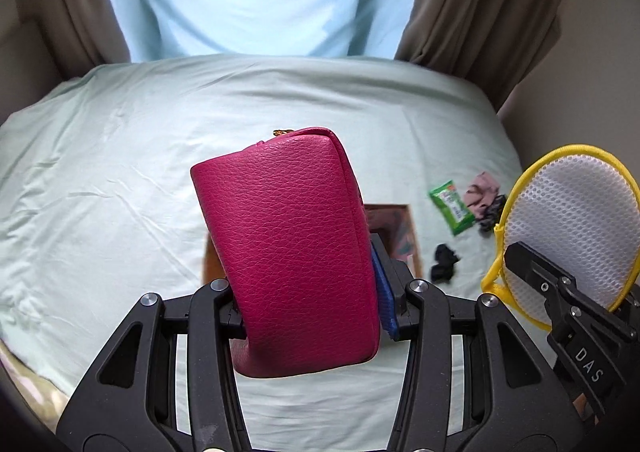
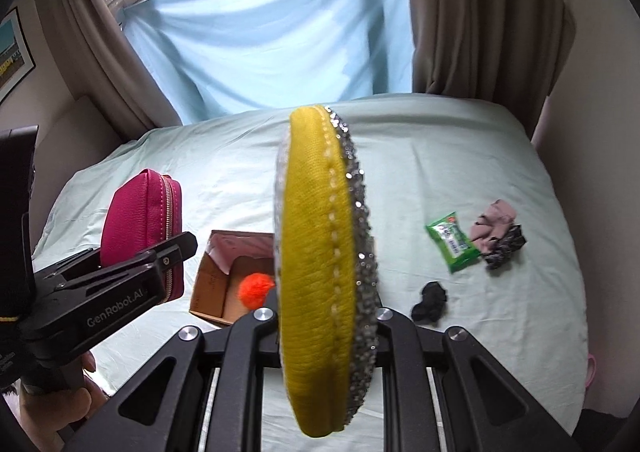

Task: Organize soft objects
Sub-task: 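Carry the pink pouch with the left tool while the right tool carries the mesh pad to the box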

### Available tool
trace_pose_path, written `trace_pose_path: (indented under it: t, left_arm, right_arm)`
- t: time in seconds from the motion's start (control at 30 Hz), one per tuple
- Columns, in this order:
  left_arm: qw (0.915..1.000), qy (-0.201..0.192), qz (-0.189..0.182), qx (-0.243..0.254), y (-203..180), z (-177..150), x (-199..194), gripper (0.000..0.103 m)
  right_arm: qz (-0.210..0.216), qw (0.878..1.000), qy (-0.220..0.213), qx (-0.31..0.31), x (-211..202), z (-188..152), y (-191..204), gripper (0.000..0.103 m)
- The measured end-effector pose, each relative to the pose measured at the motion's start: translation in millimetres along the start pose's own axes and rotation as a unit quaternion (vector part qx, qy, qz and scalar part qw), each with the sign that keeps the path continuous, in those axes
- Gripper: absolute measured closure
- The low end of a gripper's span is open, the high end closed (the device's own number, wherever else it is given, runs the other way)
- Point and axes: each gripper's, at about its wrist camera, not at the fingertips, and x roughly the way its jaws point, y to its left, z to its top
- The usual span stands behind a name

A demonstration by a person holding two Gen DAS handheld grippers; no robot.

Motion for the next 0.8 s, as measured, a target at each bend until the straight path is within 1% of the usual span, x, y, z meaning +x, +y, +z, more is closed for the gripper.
trace_pose_path:
  t: [0.17, 0.23, 0.37, 0.43, 0.5, 0.67, 0.8]
  left_arm:
    - [0.9991, 0.039, 0.011, 0.015, 45, -5, 37, 0.061]
    - [0.9984, 0.053, 0.012, 0.017, 60, -8, 51, 0.061]
    - [0.9969, 0.075, 0.008, 0.023, 72, -14, 81, 0.061]
    - [0.9963, 0.083, 0.004, 0.024, 74, -17, 95, 0.061]
    - [0.9955, 0.09, 0.001, 0.029, 76, -19, 107, 0.061]
    - [0.9916, 0.119, -0.004, 0.051, 65, -22, 142, 0.061]
    - [0.9868, 0.146, -0.007, 0.069, 57, -27, 169, 0.061]
  right_arm:
    - [0.005, 0.999, 0.031, 0.019, 43, 1, 38, 0.088]
    - [0.014, 0.998, 0.05, 0.032, 63, -1, 50, 0.088]
    - [0.041, 0.993, 0.087, 0.069, 99, -6, 55, 0.088]
    - [0.055, 0.988, 0.104, 0.098, 116, -7, 52, 0.088]
    - [0.059, 0.983, 0.124, 0.123, 135, -8, 51, 0.088]
    - [0.063, 0.972, 0.166, 0.157, 173, -11, 40, 0.088]
    - [0.066, 0.961, 0.202, 0.177, 206, -11, 33, 0.088]
